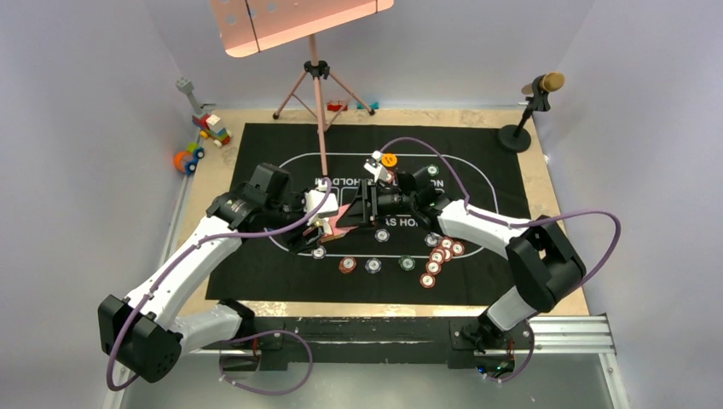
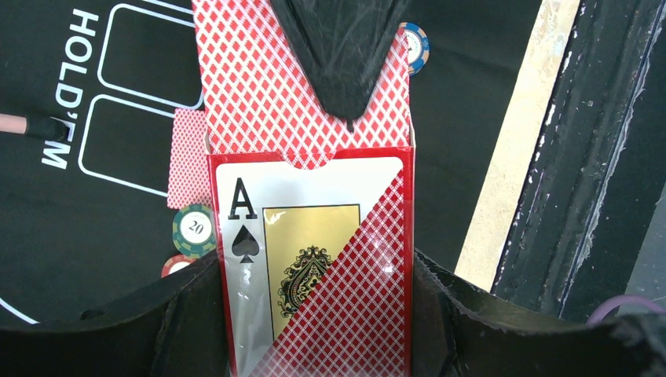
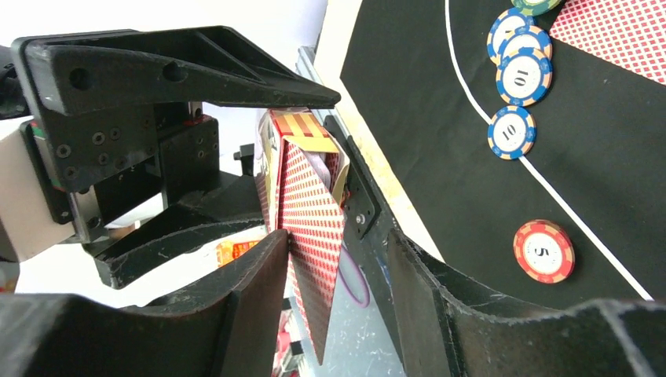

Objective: Distribute texas hold em gaming equipment

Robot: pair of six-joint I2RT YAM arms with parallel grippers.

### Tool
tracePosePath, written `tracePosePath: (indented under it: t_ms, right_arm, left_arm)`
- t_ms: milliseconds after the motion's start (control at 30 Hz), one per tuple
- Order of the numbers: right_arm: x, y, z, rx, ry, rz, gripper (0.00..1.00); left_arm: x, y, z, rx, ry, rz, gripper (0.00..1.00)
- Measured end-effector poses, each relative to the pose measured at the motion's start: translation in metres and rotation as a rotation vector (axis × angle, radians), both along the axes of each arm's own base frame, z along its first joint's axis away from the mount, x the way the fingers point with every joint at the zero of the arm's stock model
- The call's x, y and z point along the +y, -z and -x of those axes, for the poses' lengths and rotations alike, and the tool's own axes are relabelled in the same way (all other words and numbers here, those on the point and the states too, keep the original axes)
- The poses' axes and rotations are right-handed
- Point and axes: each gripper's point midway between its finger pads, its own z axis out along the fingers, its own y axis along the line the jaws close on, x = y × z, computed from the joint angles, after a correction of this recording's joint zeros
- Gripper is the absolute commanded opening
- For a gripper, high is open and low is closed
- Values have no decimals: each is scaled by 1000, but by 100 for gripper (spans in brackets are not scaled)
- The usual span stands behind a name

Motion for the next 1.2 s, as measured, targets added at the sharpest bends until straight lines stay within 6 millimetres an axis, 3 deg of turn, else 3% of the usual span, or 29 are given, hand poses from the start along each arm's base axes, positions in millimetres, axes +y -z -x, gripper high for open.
tracePosePath:
  t_ms: [433, 800, 933, 1200]
  right_arm:
    - [-10, -12, -9, -18, 35, -21, 24]
    - [-33, -24, -22, -43, 94, -20, 17]
    - [-42, -23, -26, -48, 111, -3, 0]
    - [-64, -30, -43, -54, 163, -2, 0]
  left_arm:
    - [0, -2, 0, 4, -5, 3, 9]
    - [0, -4, 1, -2, -5, 7, 9]
    - [0, -4, 2, -3, -5, 7, 9]
    - [0, -5, 2, -5, -5, 8, 9]
